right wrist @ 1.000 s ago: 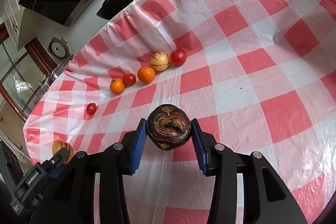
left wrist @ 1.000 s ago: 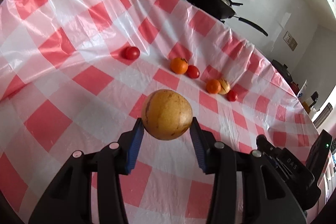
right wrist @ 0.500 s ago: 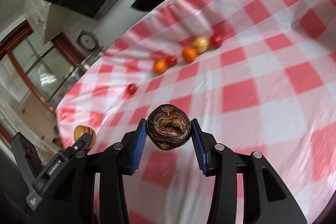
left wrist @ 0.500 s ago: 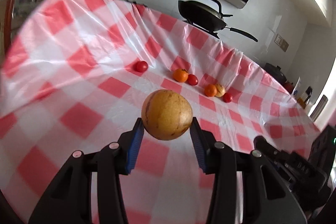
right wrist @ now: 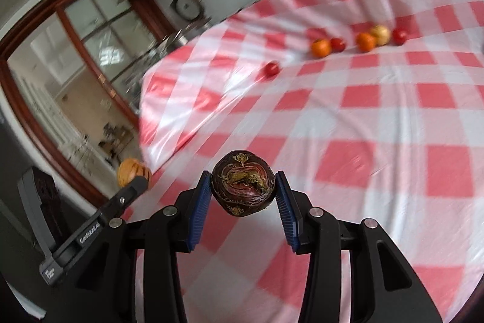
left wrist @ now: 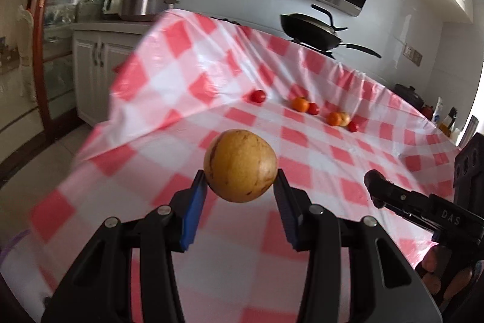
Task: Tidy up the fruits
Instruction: 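Carry both fruits into the white box and open both tools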
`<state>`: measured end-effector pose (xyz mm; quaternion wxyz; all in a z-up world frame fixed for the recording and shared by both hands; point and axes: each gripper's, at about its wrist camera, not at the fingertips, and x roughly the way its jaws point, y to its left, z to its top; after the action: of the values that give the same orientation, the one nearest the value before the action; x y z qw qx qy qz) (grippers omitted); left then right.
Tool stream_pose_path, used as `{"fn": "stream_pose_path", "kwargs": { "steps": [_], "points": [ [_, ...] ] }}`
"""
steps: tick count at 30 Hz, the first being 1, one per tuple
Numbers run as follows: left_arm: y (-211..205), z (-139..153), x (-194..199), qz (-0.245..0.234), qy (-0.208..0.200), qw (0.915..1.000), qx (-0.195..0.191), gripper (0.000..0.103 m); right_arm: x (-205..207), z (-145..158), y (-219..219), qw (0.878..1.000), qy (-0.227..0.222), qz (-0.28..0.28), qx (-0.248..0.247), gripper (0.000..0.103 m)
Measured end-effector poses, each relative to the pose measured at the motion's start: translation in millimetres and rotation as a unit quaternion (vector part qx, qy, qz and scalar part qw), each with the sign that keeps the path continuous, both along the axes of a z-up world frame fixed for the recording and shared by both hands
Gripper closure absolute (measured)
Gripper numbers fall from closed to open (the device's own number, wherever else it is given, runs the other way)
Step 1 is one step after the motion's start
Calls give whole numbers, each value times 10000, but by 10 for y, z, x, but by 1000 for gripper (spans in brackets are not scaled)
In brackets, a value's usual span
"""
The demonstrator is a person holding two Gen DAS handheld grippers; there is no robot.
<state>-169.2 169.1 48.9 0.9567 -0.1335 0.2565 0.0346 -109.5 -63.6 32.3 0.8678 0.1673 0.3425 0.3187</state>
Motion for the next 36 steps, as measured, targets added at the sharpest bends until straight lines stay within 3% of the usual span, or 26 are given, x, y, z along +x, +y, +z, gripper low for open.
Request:
{"fn": "stream_pose_path", "kwargs": {
  "steps": [5,12,17,20,25,28,32,36],
  "points": [
    [230,-37,-253,180,27,9996,210,58,-293,-48,449,9977,-122,559,-366,60],
    [704,-87,-711,645,36,9979,50,58,-808,-8,1072,9832,-668,1458,-867,60],
    [1075,-133,-1059,1191,13,9929,61,58,-1277,-55,1547,9581,-1124,2282,-1318,60],
    [1299,-266,-1213,1484,229,9886,137,58,-1511,-134,1809,9405,-1293,2693,-1619,60],
    [1722,-627,-1445,1963,659,9778,-333,58,-1842,-362,2249,9053,-1406,3402,-2118,60],
    [1980,-861,-1522,2291,988,9666,-583,58,-1944,-529,2457,8876,-1351,3706,-2378,60],
    [2277,-1173,-1601,2539,1358,9519,-1044,58,-1964,-778,2691,8722,-1097,3959,-2657,60],
    [2450,-1458,-1665,2774,1752,9371,-1189,58,-1899,-1062,2912,8586,-731,4058,-3046,60]
  ]
}}
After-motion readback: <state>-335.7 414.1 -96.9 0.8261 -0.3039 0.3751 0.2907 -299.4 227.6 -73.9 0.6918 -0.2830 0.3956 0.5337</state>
